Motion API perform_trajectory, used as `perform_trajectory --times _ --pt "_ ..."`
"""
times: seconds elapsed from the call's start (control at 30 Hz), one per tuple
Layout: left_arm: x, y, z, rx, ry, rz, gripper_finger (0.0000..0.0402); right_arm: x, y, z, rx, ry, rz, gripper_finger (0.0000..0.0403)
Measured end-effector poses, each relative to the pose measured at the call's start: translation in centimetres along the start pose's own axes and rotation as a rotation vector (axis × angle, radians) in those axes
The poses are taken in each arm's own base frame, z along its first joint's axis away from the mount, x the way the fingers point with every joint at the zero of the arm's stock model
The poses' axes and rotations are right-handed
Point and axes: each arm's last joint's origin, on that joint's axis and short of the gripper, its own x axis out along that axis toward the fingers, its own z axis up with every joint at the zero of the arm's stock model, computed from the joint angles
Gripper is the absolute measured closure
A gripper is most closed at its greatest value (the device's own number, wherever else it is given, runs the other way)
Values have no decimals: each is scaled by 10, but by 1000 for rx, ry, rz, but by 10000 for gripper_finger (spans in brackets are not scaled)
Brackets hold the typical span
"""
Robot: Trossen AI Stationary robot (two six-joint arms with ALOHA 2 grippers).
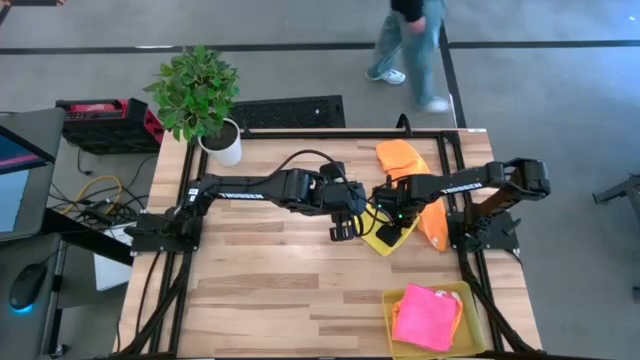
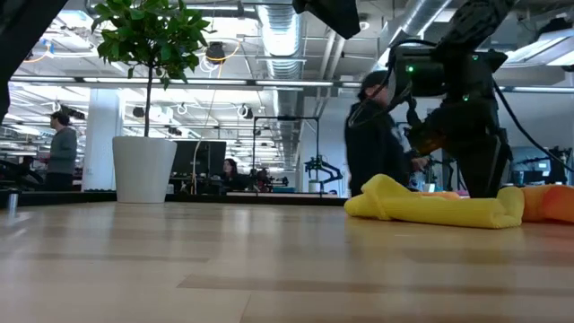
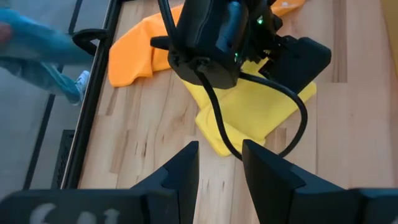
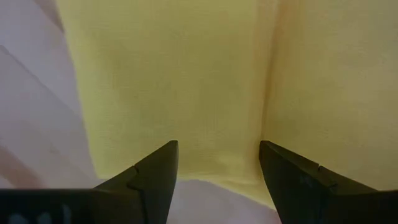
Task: Fold microfiber towels
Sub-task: Fold the yellow microfiber cloth
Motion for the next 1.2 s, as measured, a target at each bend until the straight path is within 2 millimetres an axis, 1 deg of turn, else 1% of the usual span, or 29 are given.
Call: perform_trajectory --times 0.13,0.4,0.5,0.6,0.8,1.0,1.07,1.2 --pt "0 0 0 2 1 3 286 0 -1 0 7 -22 -41 154" --pt "0 0 -1 23 15 4 286 -1 -4 -1 2 3 -47 154" --pt "0 0 -2 24 17 4 286 -1 -3 -2 -4 10 -43 165" --pt "0 0 -2 25 19 4 286 -1 -3 -2 -4 10 -43 200" --pt "1 0 -2 24 19 3 286 -1 -4 -2 -4 4 -52 300" --pt "0 0 -2 9 19 3 286 -1 -3 -1 -49 1 -51 385" --pt "0 0 -2 5 19 3 286 -1 -3 -1 -53 -1 -50 394" --pt "0 0 -2 5 19 3 286 -3 -2 -2 -59 -9 -45 393"
